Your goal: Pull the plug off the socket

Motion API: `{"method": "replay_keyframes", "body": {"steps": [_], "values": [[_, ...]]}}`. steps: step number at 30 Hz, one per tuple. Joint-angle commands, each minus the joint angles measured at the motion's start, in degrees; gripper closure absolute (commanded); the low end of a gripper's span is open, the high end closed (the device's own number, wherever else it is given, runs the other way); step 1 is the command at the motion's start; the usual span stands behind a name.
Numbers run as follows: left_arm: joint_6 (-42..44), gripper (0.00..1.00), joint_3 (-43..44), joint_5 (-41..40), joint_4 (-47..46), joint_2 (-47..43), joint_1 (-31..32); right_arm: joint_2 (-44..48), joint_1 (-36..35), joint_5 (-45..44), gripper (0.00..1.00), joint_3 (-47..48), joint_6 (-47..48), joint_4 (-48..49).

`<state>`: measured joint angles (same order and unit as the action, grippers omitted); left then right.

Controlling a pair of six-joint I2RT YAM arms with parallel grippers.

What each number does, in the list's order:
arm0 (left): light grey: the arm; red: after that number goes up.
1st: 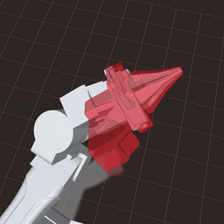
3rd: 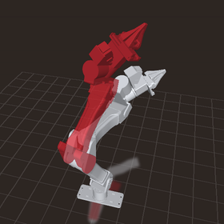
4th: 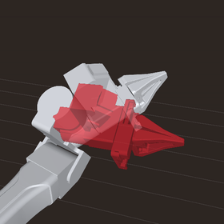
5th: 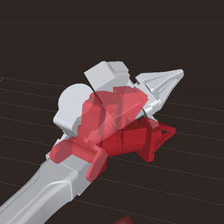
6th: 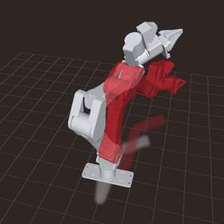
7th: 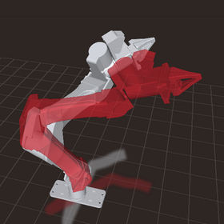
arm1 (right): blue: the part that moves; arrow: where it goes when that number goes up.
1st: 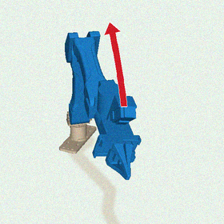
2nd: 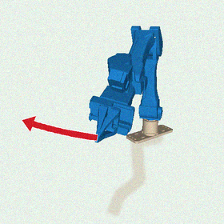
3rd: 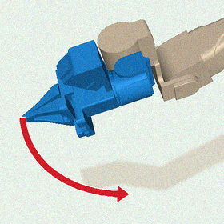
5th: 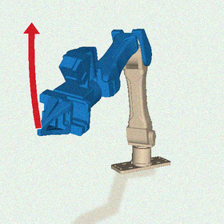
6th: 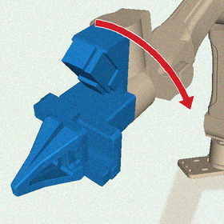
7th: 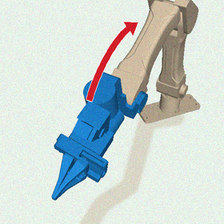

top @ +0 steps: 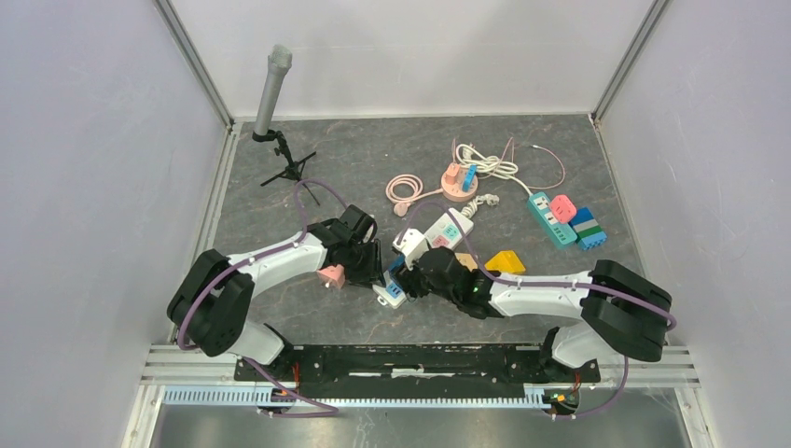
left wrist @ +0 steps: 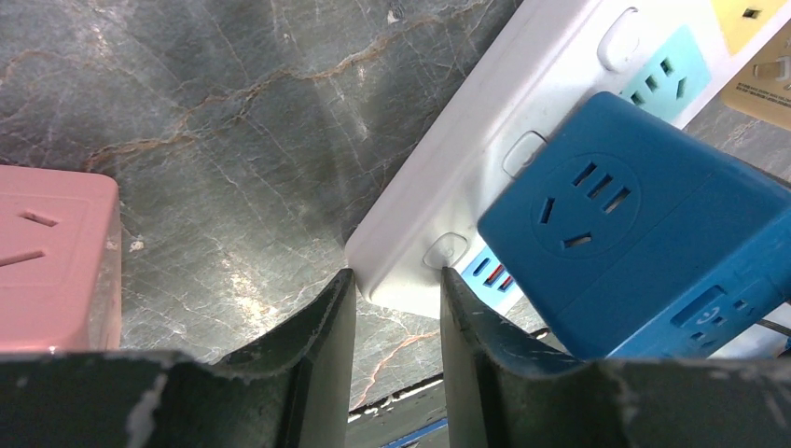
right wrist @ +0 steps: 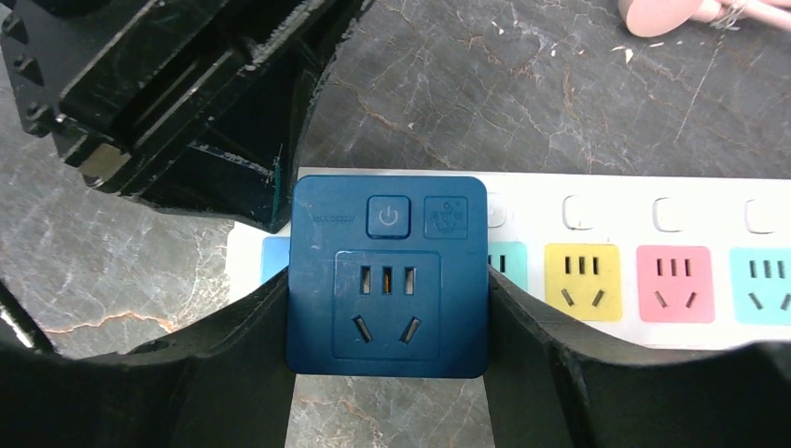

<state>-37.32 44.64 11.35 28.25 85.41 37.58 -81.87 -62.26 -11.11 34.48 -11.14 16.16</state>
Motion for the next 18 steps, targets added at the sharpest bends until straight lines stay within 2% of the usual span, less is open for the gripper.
{"method": "replay_keyframes", "body": {"steps": [1,4,6,8,14,18], "values": [[0.5,0.64,-5.9,-8.5,3.6,6.0,0.7,0.2,-4.6,1.4,1.00,6.2,3.1,9.2],[0.6,0.64,-6.1,-8.4,3.6,6.0,0.8,2.3,-3.5,0.7,1.00,4.5,1.7,10.9],[0.9,0.65,-6.3,-8.5,3.5,5.5,0.7,4.0,0.8,6.7,1.00,1.9,-5.0,15.3],[1.0,0.65,-6.6,-9.0,3.5,5.2,0.7,4.3,3.0,10.6,1.00,0.5,-7.4,18.5],[1.0,0.65,-6.8,-9.2,3.5,5.5,0.7,1.0,-3.5,4.7,1.00,7.2,3.4,10.0],[1.9,0.66,-6.5,-10.1,4.3,6.2,0.7,2.5,-2.7,5.2,1.00,6.4,0.2,12.5]]}}
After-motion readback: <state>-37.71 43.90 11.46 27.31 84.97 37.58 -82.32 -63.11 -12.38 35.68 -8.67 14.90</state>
